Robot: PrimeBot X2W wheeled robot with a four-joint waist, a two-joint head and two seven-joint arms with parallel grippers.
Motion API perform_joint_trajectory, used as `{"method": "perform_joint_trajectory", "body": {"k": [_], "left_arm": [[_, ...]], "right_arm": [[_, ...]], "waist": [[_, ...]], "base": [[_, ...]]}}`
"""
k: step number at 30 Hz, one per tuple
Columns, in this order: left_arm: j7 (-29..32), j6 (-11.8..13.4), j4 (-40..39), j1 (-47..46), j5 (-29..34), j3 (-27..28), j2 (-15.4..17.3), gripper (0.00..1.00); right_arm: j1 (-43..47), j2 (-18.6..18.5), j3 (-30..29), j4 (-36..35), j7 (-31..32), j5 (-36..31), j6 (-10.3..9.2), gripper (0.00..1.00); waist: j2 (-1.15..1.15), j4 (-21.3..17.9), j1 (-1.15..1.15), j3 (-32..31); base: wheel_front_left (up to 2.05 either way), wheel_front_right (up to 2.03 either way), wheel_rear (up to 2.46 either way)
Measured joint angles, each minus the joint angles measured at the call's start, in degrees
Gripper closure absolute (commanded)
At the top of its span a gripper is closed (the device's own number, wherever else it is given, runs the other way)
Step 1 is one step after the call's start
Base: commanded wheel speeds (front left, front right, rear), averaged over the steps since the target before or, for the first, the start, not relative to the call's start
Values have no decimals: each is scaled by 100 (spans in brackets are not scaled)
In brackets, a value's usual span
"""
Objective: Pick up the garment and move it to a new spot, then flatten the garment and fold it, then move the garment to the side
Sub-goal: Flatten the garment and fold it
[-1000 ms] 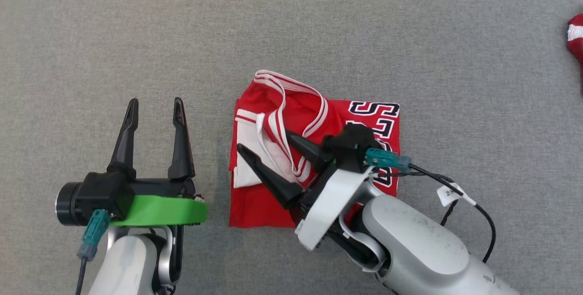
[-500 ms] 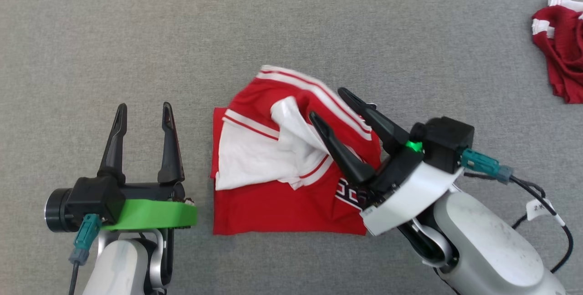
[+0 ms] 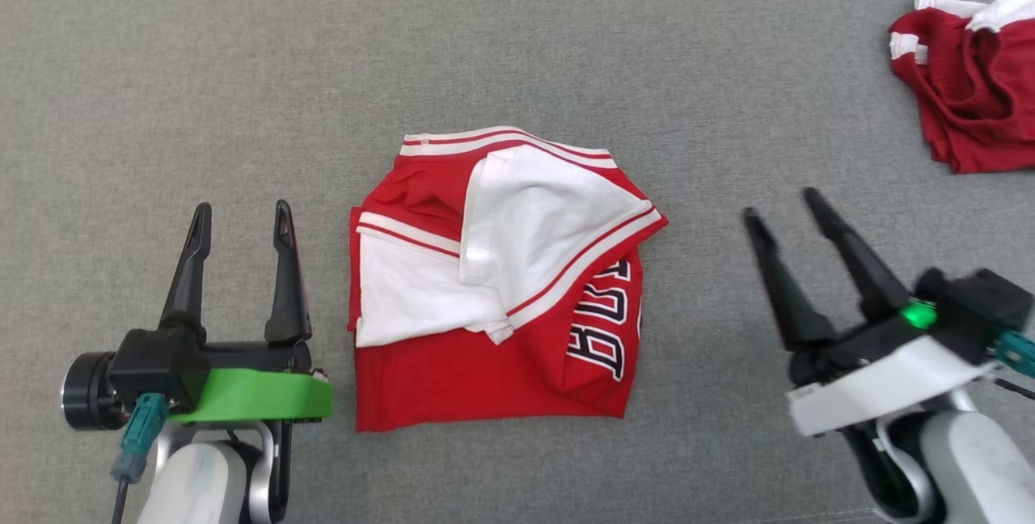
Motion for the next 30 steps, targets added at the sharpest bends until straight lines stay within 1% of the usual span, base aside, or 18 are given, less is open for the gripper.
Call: {"method": "perform_joint_trajectory", "body": {"k": [3, 6, 8, 12, 22, 23, 24, 28, 30], "left_arm": [[78, 42, -45, 92, 19, 3, 60, 0], [153, 86, -93, 171, 30, -2, 114, 0], [198, 98, -130, 221, 43, -8, 140, 0], [248, 145, -199, 286, 49, -4, 186, 0], [304, 191, -263, 329, 48, -48, 204, 0], [303, 192, -266, 328, 49, -54, 207, 0], [304, 193, -270, 327, 48, -57, 208, 0], [298, 197, -301, 282, 48, -83, 208, 0], [294, 190, -300, 212, 47, -92, 205, 0]], "right_arm": [[343, 56, -582, -108, 24, -141, 0, 0], [582, 126, -951, -224, 66, -240, 0, 0], [684, 170, -1099, -282, 113, -283, 0, 0], [784, 225, -1211, -400, 191, -328, 0, 0], [848, 244, -1245, -495, 354, -424, 0, 0], [848, 226, -1245, -483, 357, -425, 0, 55], [847, 207, -1241, -464, 391, -424, 0, 100], [742, 129, -1062, -179, 463, -363, 0, 100], [574, 85, -805, 77, 488, -211, 0, 100]], "waist": [[0, -75, 0, -61], [0, -132, 0, -123], [0, -158, 0, -160], [0, -188, 0, -220], [0, -185, 0, -223], [0, -182, 0, -215], [0, -178, 0, -205], [0, -144, 0, -119], [0, -117, 0, -59]], "base": [[0, 0, 0], [0, 0, 0], [0, 0, 0], [0, 0, 0], [0, 0, 0], [0, 0, 0], [0, 0, 0], [0, 0, 0], [0, 0, 0]]}}
